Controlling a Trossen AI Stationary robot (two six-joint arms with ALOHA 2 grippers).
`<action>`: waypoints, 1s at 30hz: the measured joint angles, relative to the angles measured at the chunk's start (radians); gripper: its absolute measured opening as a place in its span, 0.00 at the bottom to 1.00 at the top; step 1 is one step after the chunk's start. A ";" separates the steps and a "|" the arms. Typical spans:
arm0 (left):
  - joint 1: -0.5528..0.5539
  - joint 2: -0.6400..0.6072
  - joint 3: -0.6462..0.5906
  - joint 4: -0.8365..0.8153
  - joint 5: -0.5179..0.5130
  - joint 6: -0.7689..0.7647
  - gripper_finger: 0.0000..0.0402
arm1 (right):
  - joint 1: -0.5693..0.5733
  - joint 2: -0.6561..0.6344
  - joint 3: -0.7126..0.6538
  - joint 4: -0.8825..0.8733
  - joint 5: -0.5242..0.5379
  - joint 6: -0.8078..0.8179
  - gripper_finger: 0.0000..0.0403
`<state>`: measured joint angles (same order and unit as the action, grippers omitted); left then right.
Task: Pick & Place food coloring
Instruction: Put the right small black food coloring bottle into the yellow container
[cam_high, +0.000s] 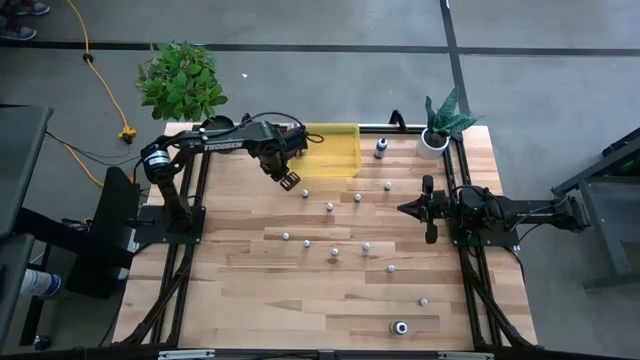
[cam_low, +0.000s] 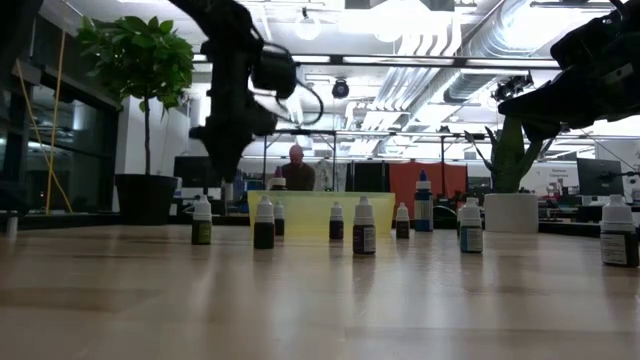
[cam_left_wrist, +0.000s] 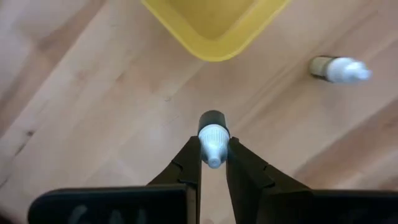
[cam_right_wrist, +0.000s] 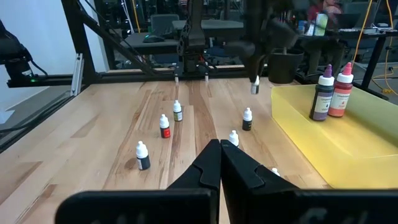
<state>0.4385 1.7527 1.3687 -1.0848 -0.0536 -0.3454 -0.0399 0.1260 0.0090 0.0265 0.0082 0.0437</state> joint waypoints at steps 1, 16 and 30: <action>0.000 -0.005 0.019 -0.017 0.000 -0.003 0.10 | 0.000 0.000 0.000 0.000 0.000 0.000 0.00; 0.028 0.069 0.284 -0.112 0.019 -0.018 0.09 | 0.000 0.000 0.000 0.000 0.000 0.000 0.00; 0.053 0.296 0.447 -0.174 0.024 -0.052 0.09 | 0.000 0.000 0.000 0.000 0.000 0.000 0.00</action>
<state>0.4915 2.0492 1.8160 -1.2592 -0.0296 -0.3977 -0.0396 0.1259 0.0093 0.0261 0.0078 0.0441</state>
